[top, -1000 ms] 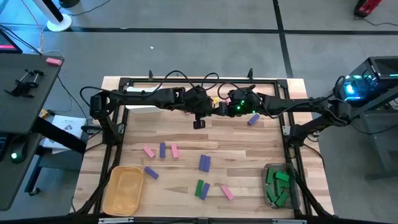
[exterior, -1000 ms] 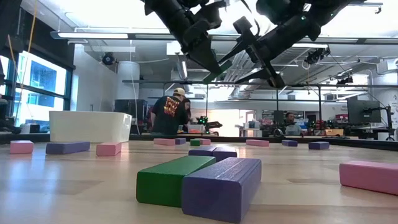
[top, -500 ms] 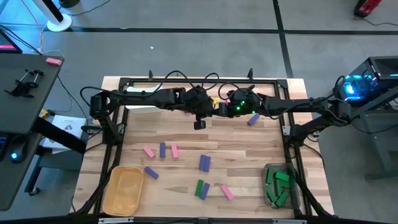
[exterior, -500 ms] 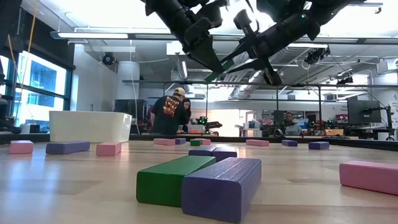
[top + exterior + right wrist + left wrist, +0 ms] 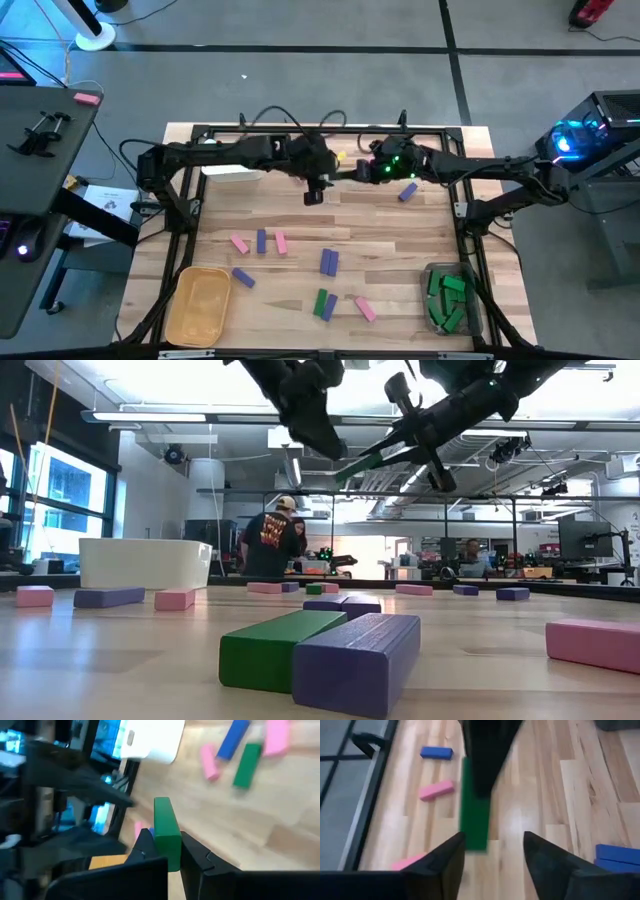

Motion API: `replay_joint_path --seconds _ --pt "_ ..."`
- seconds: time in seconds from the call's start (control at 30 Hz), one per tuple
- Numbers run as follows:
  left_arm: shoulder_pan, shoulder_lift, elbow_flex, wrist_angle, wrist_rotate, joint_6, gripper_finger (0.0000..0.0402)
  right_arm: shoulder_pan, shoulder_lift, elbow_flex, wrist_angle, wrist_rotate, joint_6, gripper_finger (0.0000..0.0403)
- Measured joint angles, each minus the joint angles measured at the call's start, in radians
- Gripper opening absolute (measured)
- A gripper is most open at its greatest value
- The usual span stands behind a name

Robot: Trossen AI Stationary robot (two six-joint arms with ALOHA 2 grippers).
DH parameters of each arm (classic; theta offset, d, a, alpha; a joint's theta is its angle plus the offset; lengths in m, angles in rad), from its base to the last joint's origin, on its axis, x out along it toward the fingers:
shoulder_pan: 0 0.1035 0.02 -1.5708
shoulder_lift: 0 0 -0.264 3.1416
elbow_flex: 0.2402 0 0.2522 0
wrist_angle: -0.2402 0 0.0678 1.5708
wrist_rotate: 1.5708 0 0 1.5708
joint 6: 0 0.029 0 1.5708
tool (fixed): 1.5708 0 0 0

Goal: Sort blocks
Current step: Put the green block into the black transparent bin

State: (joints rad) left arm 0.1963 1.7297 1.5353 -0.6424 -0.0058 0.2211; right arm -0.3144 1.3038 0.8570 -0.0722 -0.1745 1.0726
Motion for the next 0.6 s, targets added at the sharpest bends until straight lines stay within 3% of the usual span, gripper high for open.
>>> replay_joint_path --seconds 0.2,0.33,0.47,0.6 --pt "0.063 -0.075 -0.016 -0.13 0.001 0.023 0.0225 -0.06 -0.149 0.0 -0.202 -0.026 -0.062 0.0002" --pt "0.141 -0.132 -0.12 -0.014 0.087 -0.024 0.0229 -0.052 -0.262 0.0 -0.402 -0.124 -0.086 0.0001" --pt "0.203 -0.168 -0.246 0.233 0.21 -0.162 0.0229 0.056 -0.347 0.0 -0.581 -0.286 -0.049 0.0001" --pt "0.222 -0.157 -0.3 0.402 0.27 -0.268 0.0229 0.273 -0.392 0.0 -0.733 -0.338 0.111 0.0001"
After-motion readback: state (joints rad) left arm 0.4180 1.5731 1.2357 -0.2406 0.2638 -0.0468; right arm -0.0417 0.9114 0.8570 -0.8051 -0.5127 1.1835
